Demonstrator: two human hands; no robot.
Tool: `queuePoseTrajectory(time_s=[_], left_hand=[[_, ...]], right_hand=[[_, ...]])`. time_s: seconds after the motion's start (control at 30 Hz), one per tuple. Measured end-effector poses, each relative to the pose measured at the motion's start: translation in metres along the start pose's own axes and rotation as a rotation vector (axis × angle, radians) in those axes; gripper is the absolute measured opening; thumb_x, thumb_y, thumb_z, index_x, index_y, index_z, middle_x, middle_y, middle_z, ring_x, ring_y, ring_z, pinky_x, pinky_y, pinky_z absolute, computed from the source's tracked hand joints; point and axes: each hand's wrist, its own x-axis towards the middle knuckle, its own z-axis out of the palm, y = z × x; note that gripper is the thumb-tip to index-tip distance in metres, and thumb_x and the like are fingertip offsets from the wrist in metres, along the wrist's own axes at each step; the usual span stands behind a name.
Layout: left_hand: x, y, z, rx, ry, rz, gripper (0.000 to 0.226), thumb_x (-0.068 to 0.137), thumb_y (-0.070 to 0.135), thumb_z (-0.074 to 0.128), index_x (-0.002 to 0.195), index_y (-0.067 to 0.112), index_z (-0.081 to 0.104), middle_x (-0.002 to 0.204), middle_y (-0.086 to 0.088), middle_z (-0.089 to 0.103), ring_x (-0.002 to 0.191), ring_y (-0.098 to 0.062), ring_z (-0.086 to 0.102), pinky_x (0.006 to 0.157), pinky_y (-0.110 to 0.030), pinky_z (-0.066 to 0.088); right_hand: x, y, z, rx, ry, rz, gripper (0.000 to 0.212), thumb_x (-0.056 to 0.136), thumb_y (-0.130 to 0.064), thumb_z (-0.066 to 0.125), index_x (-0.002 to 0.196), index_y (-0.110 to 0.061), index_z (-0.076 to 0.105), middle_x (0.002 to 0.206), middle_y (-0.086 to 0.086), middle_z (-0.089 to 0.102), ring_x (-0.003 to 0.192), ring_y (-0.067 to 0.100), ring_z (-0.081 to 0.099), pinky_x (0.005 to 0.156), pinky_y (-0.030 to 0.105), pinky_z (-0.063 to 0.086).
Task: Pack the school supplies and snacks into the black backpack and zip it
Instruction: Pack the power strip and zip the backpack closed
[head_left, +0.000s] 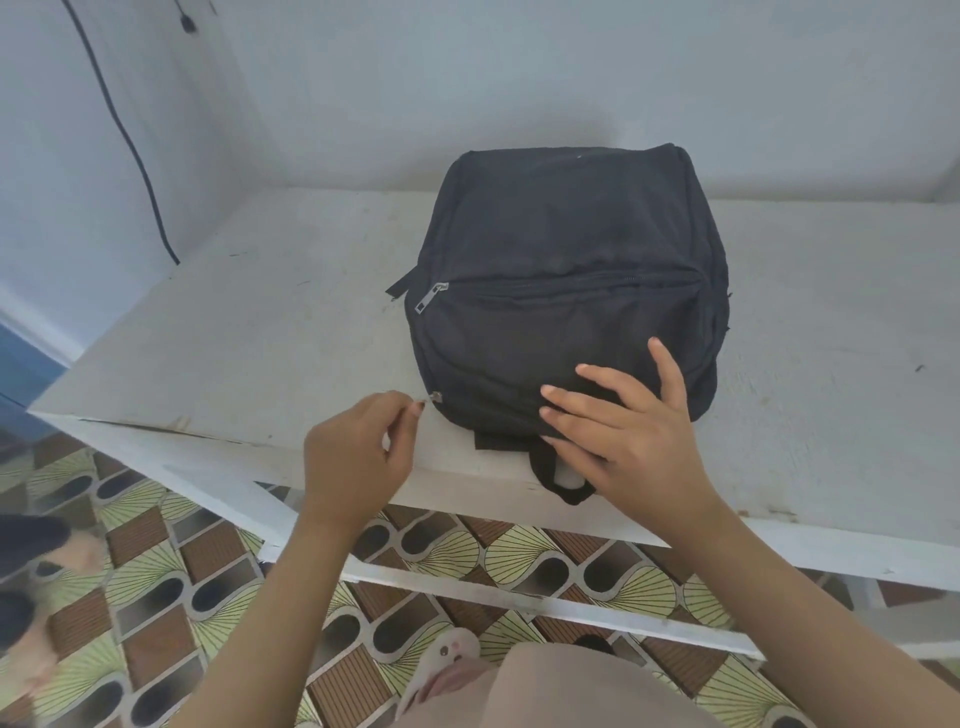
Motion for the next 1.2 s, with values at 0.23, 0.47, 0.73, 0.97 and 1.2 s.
queuePoseTrajectory(time_s=[0.23, 0.47, 0.73, 0.97, 1.2], left_hand=[[0.042, -0.052, 0.003, 0.092, -0.04, -0.115, 0.029, 0.091, 0.033, 0.047, 0.076, 0.015, 0.065, 0.061, 0.003, 0.063, 0.047, -0.014, 0.045, 0.045, -0.016, 0.03], [0.094, -0.073, 0.012, 0.103, -0.161, -0.201, 0.029, 0.094, 0.034, 0.047, 0.083, 0.015, 0.067, 0.07, -0.004, 0.064, 0.069, -0.03, 0.056, 0.057, -0.027, 0.032], [0.133, -0.074, 0.025, 0.076, -0.307, -0.305, 0.025, 0.095, 0.032, 0.046, 0.093, 0.019, 0.067, 0.074, 0.003, 0.056, 0.074, -0.022, 0.05, 0.062, -0.027, 0.031], [0.133, -0.075, 0.007, -0.002, -0.155, -0.235, 0.018, 0.093, 0.025, 0.051, 0.108, 0.022, 0.061, 0.099, -0.001, 0.063, 0.083, -0.021, 0.057, 0.07, -0.028, 0.035], [0.102, -0.027, 0.002, -0.163, -0.016, 0.554, 0.031, 0.095, 0.028, 0.047, 0.119, 0.009, 0.056, 0.123, -0.014, 0.056, 0.115, -0.026, 0.051, 0.101, -0.035, 0.039]], right_hand=[[0.002, -0.006, 0.0, -0.027, 0.018, 0.047, 0.014, 0.084, -0.03, 0.065, 0.087, -0.023, 0.077, 0.132, 0.004, 0.057, 0.124, 0.025, 0.044, 0.108, 0.056, 0.024], [-0.002, -0.01, -0.003, -0.02, 0.047, 0.081, 0.018, 0.086, -0.031, 0.062, 0.087, -0.021, 0.077, 0.137, 0.008, 0.045, 0.128, 0.029, 0.041, 0.108, 0.053, 0.025], [-0.005, -0.015, -0.003, -0.023, 0.035, 0.125, 0.021, 0.088, -0.032, 0.06, 0.089, -0.019, 0.077, 0.139, 0.011, 0.045, 0.129, 0.031, 0.04, 0.11, 0.046, 0.026], [-0.006, -0.005, -0.007, -0.029, -0.035, 0.075, 0.022, 0.089, -0.036, 0.06, 0.095, -0.023, 0.076, 0.138, 0.011, 0.049, 0.128, 0.029, 0.042, 0.109, 0.047, 0.028], [-0.018, 0.029, -0.026, -0.073, -0.097, 0.002, 0.037, 0.088, -0.046, 0.059, 0.118, -0.026, 0.066, 0.14, 0.009, 0.048, 0.131, 0.029, 0.041, 0.109, 0.05, 0.028]])
